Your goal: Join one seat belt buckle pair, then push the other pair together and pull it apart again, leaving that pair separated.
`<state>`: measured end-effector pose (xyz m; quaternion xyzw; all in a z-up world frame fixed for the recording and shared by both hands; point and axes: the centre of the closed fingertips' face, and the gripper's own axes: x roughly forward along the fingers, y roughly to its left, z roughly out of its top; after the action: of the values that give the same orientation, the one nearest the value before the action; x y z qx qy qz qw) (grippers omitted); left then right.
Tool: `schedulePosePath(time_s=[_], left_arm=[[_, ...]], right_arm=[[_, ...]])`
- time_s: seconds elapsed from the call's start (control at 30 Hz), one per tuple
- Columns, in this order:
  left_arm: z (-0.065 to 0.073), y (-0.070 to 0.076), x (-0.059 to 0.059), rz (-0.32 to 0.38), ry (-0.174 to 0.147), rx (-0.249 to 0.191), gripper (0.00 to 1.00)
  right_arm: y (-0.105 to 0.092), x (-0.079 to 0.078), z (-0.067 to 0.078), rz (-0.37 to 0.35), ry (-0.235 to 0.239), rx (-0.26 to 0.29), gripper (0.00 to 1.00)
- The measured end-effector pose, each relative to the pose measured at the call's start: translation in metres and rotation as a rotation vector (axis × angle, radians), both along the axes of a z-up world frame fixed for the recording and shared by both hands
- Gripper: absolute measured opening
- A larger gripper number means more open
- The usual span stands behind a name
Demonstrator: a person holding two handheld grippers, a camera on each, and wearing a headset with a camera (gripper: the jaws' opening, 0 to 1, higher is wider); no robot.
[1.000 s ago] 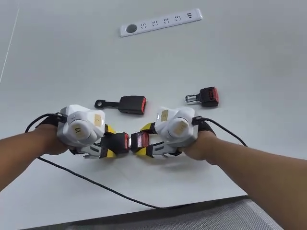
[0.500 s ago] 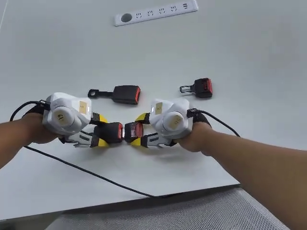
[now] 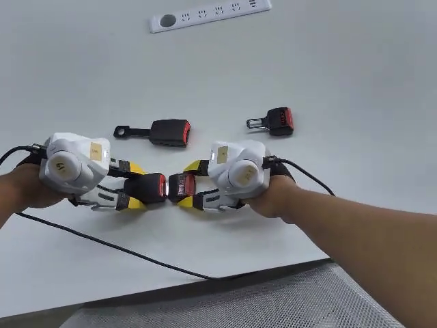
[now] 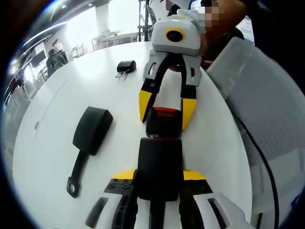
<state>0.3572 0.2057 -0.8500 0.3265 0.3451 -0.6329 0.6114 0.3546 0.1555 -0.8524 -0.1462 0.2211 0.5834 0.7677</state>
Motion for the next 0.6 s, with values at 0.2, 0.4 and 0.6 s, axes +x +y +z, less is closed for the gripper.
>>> schedulePosePath(time_s=[0.2,0.4,0.6], left_arm=[[-0.0002,-0.0001,0.0004,0.007,0.005,-0.019,0.34],[-0.0001,-0.0009,0.0003,-0.001,0.011,-0.023,0.34],[-0.0001,-0.0011,0.0005,0.010,0.012,-0.034,0.34]], right_arm=[[-0.0005,-0.0004,0.0003,-0.016,0.009,0.021,0.33],[-0.0016,-0.0007,0.0005,-0.023,0.015,0.033,0.33],[-0.0020,-0.0005,0.0005,-0.031,0.022,0.044,0.33]])
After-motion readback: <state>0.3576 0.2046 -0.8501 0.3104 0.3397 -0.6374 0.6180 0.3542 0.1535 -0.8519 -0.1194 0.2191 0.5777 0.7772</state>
